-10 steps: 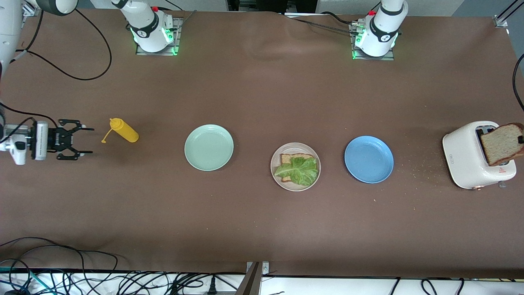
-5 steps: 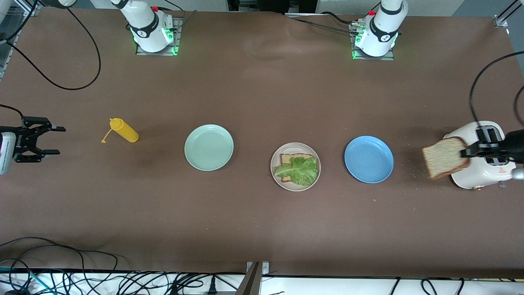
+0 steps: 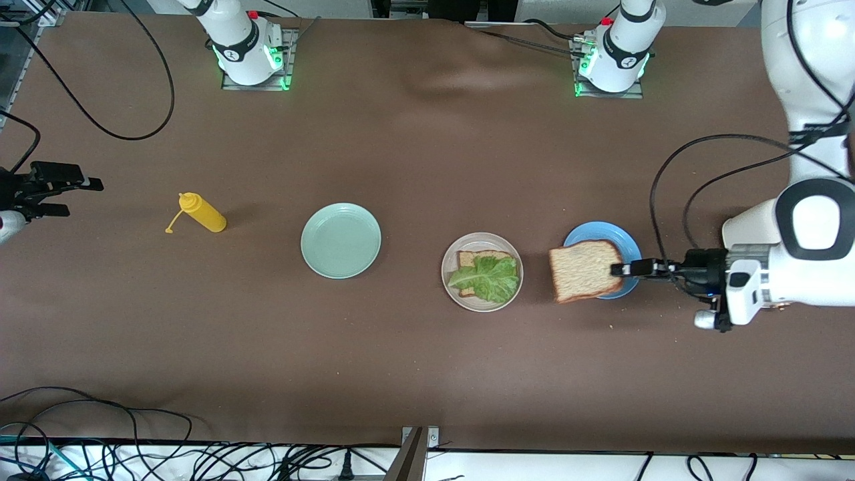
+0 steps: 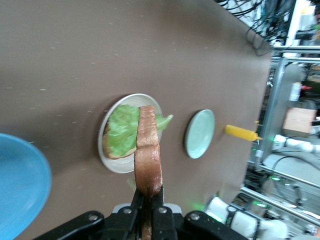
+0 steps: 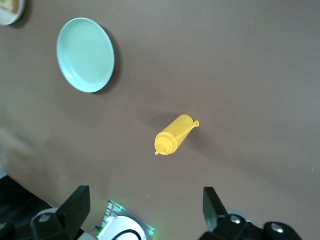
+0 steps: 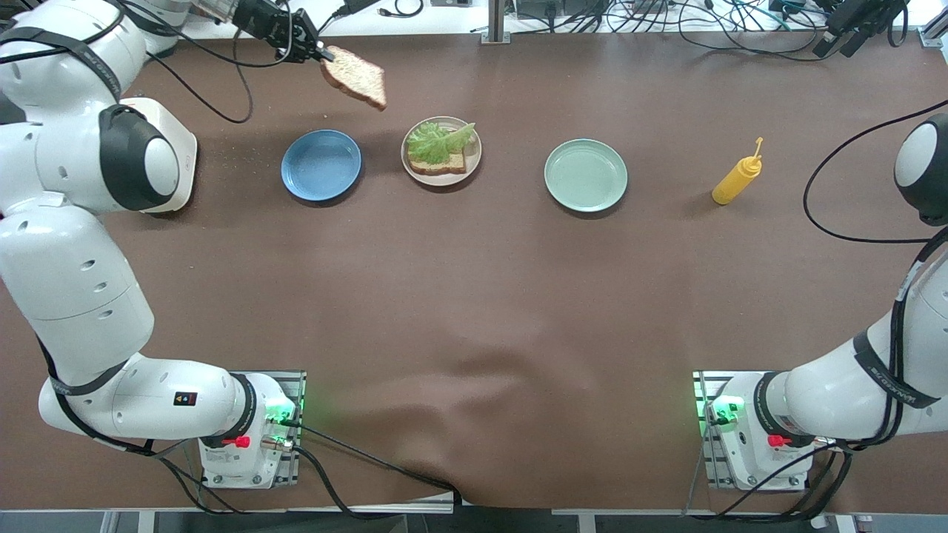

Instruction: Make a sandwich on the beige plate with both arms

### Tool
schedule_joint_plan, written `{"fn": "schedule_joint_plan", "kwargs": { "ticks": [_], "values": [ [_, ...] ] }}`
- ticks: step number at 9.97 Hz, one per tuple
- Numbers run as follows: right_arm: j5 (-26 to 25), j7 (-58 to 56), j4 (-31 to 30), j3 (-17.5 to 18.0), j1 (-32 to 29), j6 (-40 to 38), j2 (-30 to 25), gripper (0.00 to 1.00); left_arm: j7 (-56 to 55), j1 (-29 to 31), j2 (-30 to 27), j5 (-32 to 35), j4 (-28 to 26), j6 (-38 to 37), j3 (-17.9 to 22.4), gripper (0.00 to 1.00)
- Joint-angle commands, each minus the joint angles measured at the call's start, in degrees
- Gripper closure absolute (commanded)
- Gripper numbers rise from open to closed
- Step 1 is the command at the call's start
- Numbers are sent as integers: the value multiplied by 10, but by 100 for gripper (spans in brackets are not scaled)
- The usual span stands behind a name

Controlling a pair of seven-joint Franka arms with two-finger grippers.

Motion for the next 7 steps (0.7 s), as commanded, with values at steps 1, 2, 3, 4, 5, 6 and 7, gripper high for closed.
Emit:
{"fn": "schedule_joint_plan", "kwargs": {
  "ticks": [1, 2, 3, 4, 5, 6, 7],
  "values": [
    [-68, 113, -7, 1, 52, 1, -18, 0, 42, -3, 35, -103, 18, -9, 7, 100],
    [-101, 169, -7, 17, 61, 4, -28, 0, 65, -15, 41, -119, 14, -10, 7, 100],
    [-126, 233, -9, 76, 46, 11, -49, 0, 72, -25, 51, -137, 12, -9, 7, 100],
    [-160, 285, -29, 152, 9, 31, -75, 0, 74, -40, 58, -142, 9, -8, 7, 100],
    [-180, 298, -58, 189, -14, 56, -98, 0, 74, -54, 60, -142, 3, -7, 7, 100],
    [-178, 298, -105, 189, -15, 88, -129, 0, 74, -66, 60, -140, -1, 10, 7, 100],
    [-177, 298, -146, 189, -15, 120, -153, 0, 88, -84, 60, -140, -23, 42, 7, 100]
  ]
}}
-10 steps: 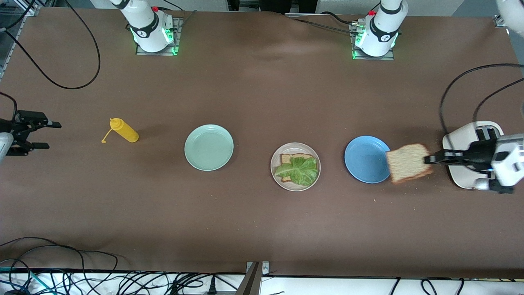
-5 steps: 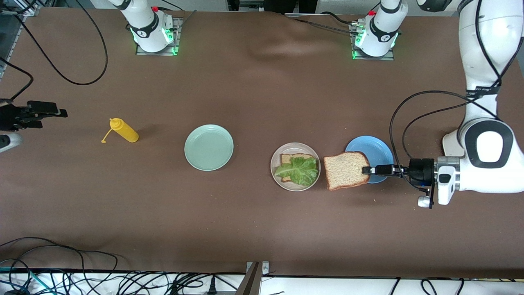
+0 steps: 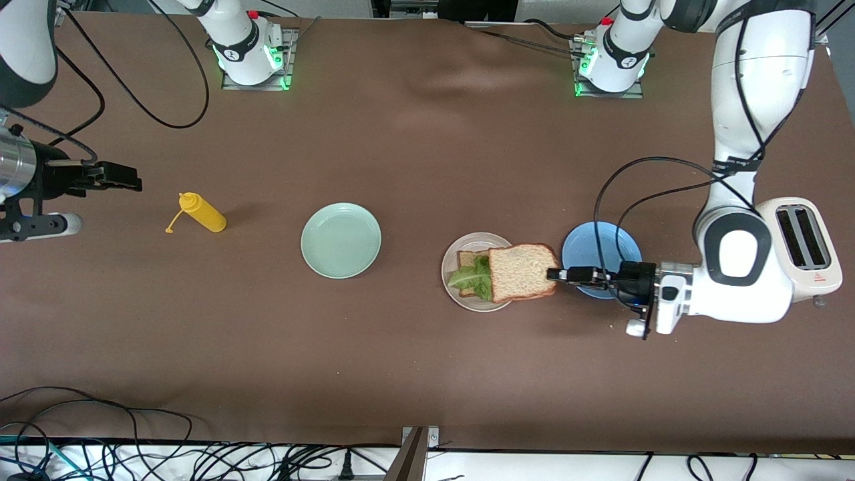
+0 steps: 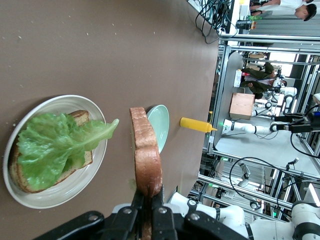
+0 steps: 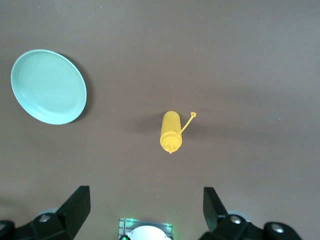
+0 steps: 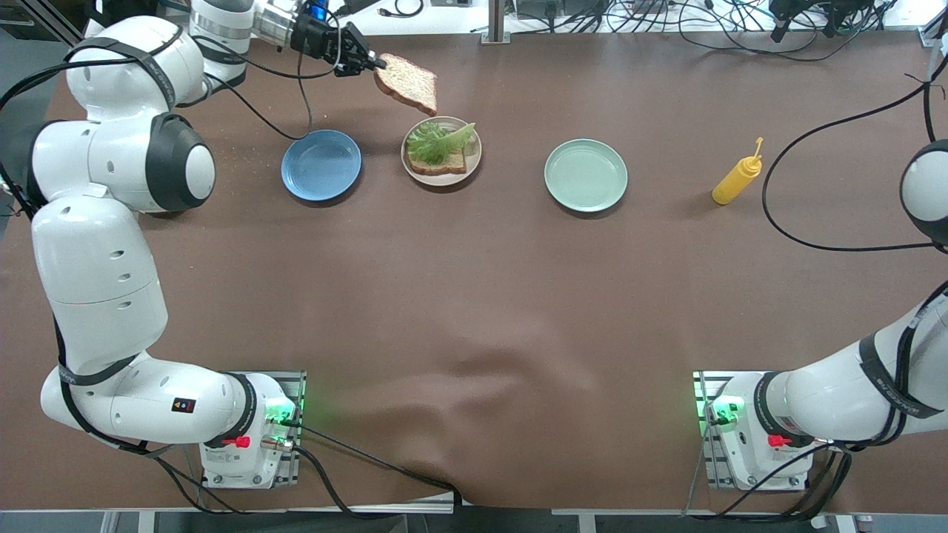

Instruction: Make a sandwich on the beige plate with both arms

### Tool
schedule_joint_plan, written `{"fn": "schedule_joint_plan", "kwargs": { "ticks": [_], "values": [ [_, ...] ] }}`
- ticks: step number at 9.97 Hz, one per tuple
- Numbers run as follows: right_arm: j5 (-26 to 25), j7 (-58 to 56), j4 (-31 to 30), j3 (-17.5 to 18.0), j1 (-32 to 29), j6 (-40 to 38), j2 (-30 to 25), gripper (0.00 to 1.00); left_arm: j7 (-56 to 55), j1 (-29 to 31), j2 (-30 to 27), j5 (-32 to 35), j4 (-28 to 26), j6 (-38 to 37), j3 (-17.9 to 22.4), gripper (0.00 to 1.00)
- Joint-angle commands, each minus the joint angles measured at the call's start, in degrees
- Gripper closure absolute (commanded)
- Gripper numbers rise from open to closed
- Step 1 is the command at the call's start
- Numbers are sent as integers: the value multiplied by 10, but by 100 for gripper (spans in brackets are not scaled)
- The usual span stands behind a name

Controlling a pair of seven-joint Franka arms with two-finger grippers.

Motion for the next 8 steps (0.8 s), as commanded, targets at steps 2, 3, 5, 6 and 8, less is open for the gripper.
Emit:
{"fn": "schedule_joint_plan", "kwargs": {
  "ticks": [2, 3, 5, 6, 8],
  "values": [
    [-7, 0, -94, 13, -14, 56, -51, 0, 88, -37, -5, -21, -71, 68, 8, 100],
    [-9, 1, -94, 13, -13, 54, -51, 0, 98, -41, -5, -22, -85, 82, 2, 100],
    [-8, 3, -93, 13, -13, 56, -51, 0, 100, -50, -8, -24, -110, 101, -8, 100],
    [-7, 3, -92, 13, -13, 58, -52, 0, 100, -58, -15, -27, -122, 113, -9, 100],
    [-9, 6, -92, 14, -12, 60, -52, 0, 102, -62, -13, -37, -132, 136, -17, 100]
  ]
}}
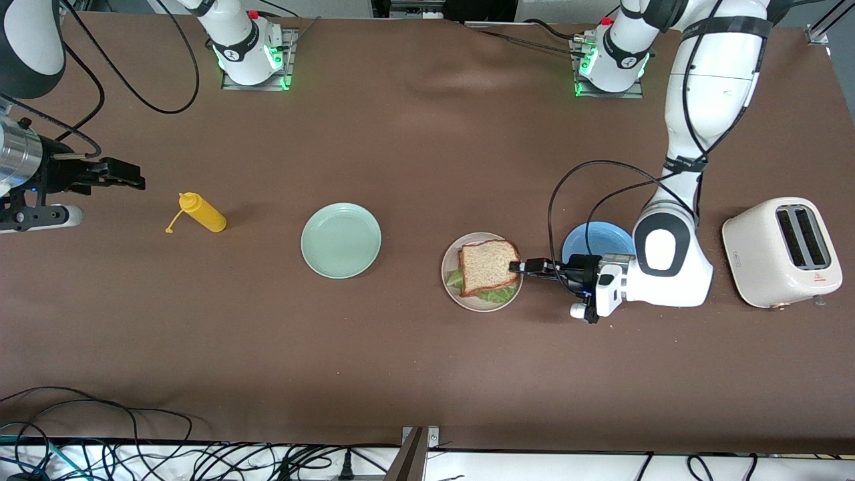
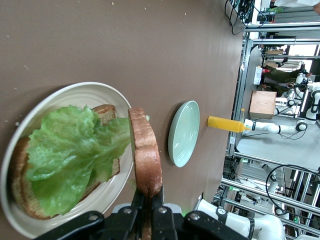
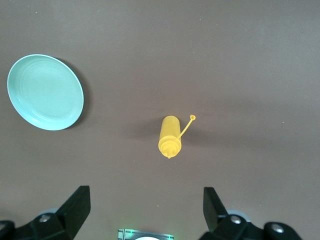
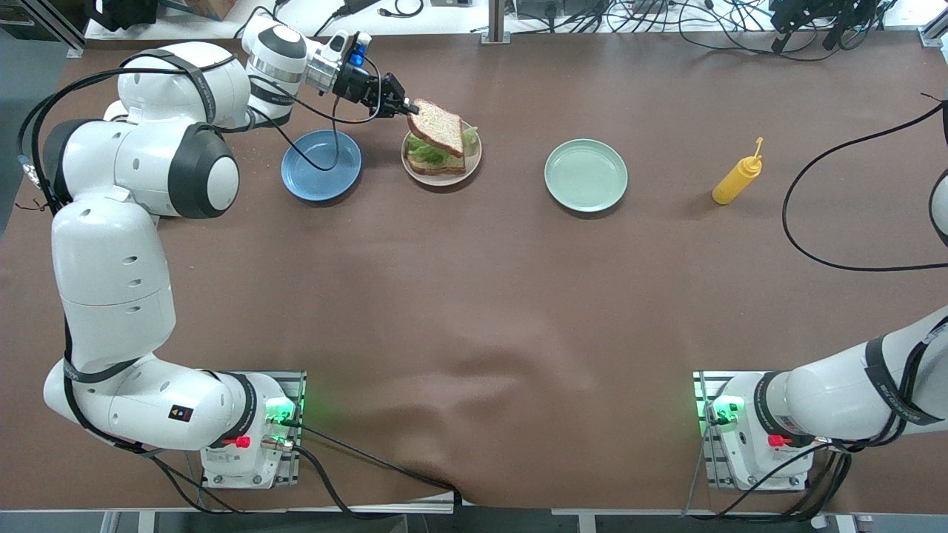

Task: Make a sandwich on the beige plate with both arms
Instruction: 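Lower the bread onto the lettuce and open the left gripper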

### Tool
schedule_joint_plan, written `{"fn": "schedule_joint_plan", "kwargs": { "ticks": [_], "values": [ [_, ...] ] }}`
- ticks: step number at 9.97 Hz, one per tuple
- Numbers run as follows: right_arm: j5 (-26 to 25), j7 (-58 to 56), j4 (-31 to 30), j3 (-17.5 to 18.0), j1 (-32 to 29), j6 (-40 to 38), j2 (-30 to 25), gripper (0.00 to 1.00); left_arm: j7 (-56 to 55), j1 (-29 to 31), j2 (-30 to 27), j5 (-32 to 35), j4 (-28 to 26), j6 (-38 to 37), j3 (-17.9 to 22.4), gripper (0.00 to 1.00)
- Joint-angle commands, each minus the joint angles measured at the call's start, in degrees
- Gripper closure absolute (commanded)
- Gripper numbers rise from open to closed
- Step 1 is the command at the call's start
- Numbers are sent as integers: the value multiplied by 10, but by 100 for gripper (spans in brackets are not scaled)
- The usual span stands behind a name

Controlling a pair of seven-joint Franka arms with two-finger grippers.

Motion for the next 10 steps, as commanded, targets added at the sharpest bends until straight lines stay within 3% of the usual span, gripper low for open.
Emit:
{"fn": "schedule_joint_plan", "kwargs": {
  "ticks": [1, 4, 5, 6, 7, 8, 10],
  "values": [
    [-10, 6, -14, 11, -6, 11, -15, 0, 27, -8, -16, -22, -29, 23, 1, 100],
    [-13, 4, -14, 10, -7, 8, -16, 0, 103, -4, -2, -14, -44, 31, 2, 100],
    [-13, 3, -14, 10, -7, 8, -16, 0, 130, -1, 4, -12, -45, 31, 4, 93],
    [-14, 3, -15, 10, -7, 7, -16, 0, 143, -1, 9, -7, -45, 31, 6, 62],
    [-14, 3, -15, 10, -7, 7, -16, 0, 144, 0, 13, 3, -44, 32, 6, 19],
    [-14, 3, -16, 10, -7, 7, -16, 0, 144, 10, 14, 4, -43, 32, 7, 0],
    [-14, 3, -16, 10, -7, 6, -16, 0, 139, 13, 14, 5, -41, 32, 12, 0]
  ]
}}
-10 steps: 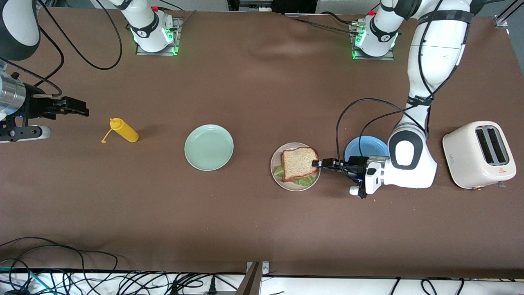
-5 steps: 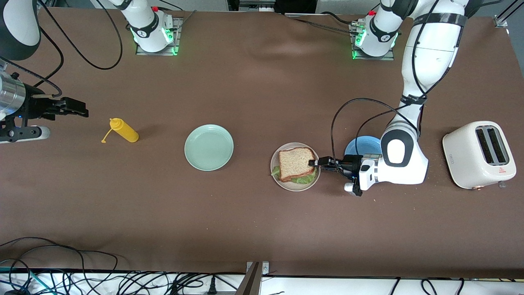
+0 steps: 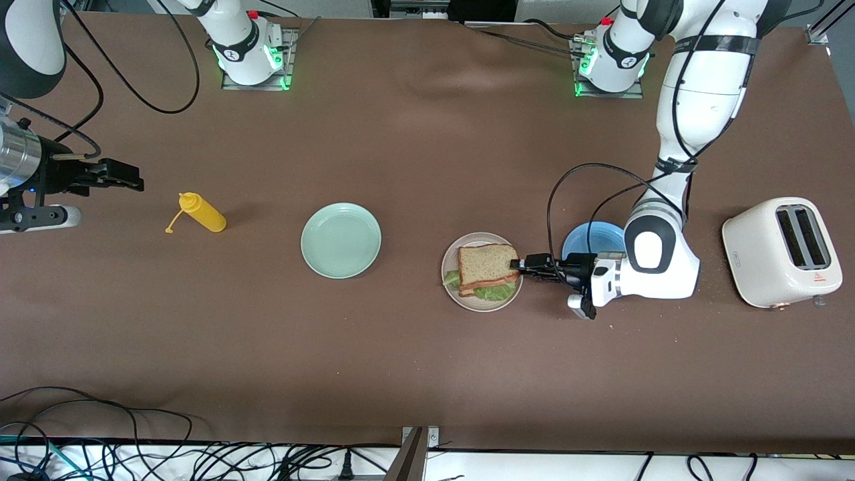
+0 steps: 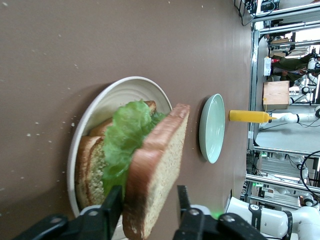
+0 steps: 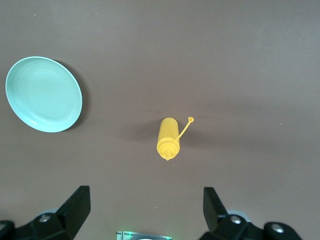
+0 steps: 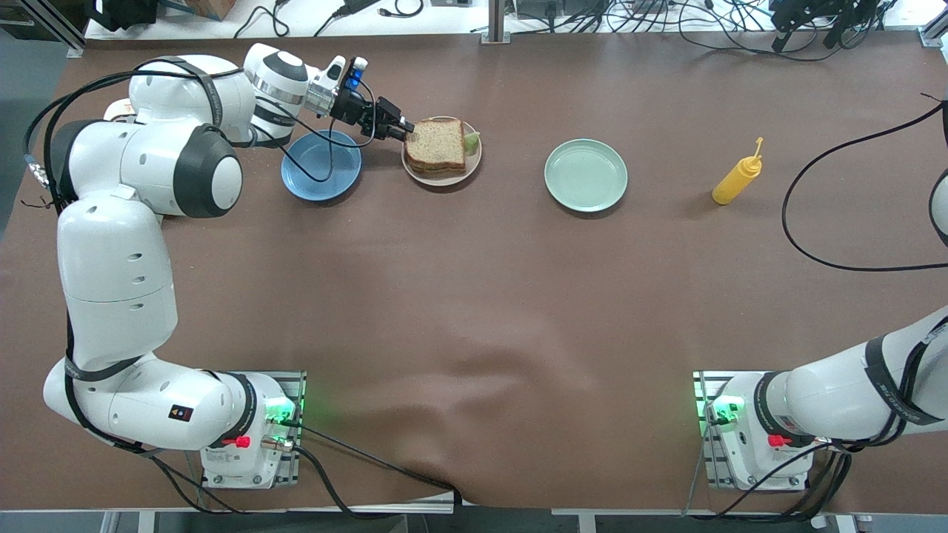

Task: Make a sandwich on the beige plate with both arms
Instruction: 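Lower the bread onto the lettuce and open the left gripper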

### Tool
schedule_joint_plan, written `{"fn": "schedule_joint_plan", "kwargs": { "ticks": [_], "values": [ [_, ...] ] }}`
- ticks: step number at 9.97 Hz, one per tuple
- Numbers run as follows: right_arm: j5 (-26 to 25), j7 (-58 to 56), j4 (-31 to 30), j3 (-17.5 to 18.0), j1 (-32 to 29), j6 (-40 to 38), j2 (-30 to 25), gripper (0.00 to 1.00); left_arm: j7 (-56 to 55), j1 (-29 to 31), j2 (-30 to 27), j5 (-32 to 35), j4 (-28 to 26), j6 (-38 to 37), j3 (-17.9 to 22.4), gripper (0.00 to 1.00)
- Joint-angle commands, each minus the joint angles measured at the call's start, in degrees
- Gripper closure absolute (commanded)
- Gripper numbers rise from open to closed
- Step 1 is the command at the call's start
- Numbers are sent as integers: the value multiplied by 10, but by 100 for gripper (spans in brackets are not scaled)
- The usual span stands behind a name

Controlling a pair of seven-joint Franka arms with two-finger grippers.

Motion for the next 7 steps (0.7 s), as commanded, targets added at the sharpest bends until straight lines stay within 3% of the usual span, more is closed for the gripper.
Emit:
{"fn": "schedule_joint_plan", "kwargs": {
  "ticks": [1, 3, 7],
  "values": [
    [-10, 3, -16, 9, -7, 2, -16, 0, 3, 3, -3, 5, 4, 0, 5, 0],
    [-10, 3, -16, 9, -7, 2, -16, 0, -18, 4, -12, 39, 13, -1, 32, 0],
    [-10, 3, -16, 9, -7, 2, -17, 0, -137, 8, -74, 223, 34, -6, 78, 0]
  ]
}}
